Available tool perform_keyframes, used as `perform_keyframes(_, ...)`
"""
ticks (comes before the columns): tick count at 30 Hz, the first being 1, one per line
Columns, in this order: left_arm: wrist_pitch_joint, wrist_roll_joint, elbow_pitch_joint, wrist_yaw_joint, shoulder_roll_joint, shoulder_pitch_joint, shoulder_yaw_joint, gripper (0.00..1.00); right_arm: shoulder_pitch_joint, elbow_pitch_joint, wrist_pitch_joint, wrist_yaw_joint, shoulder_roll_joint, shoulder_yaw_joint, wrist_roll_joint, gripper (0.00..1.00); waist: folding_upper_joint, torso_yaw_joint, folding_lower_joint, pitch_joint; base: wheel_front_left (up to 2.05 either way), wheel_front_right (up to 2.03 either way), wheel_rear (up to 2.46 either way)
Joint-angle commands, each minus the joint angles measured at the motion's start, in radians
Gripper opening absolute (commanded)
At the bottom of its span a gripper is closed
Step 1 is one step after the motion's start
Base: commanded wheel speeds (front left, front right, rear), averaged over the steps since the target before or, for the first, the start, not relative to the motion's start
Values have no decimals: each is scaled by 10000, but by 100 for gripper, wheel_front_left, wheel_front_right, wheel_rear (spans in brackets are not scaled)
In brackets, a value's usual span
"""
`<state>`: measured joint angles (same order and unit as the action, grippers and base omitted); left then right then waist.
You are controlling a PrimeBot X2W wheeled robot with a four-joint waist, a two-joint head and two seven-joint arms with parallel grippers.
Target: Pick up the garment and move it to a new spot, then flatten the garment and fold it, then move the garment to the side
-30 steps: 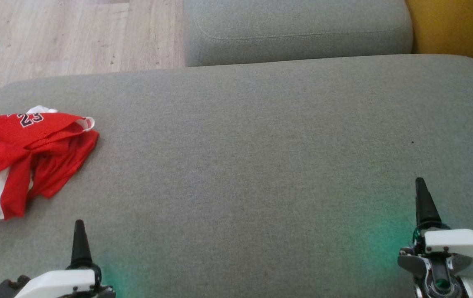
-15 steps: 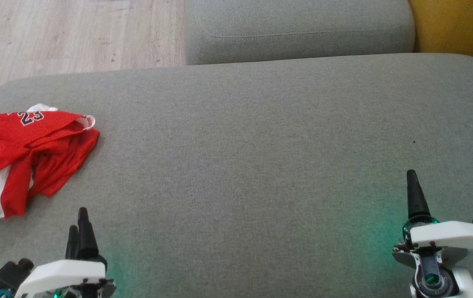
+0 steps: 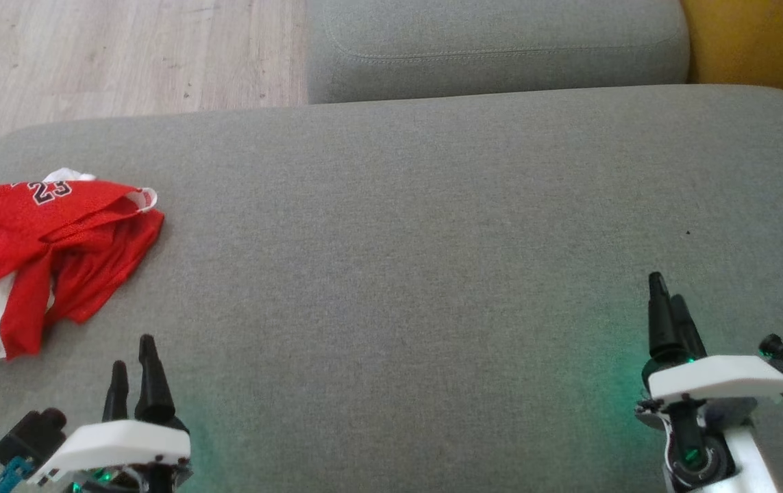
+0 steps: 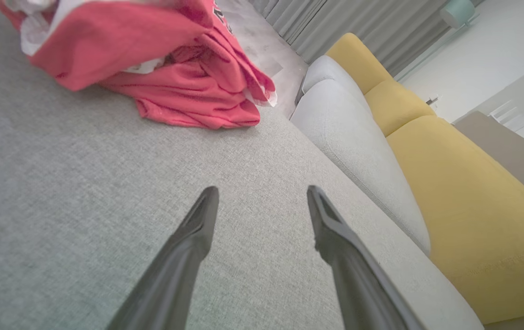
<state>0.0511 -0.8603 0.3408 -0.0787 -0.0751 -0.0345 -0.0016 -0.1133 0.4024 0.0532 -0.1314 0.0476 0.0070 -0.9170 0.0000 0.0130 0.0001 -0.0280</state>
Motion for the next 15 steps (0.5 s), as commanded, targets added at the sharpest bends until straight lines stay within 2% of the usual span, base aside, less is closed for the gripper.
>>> perform_keyframes(1,139,284,-281,44,-224,-478,103,100,-548,-271,132,4,144,196,276,100,0,1,-1,-3,0,0,0)
perform_keyframes(15,554,2004,-28,393,-423,-446,-349,100,-673,174,545,4,144,541,2225,100,0,27,-1,113,0,0,0)
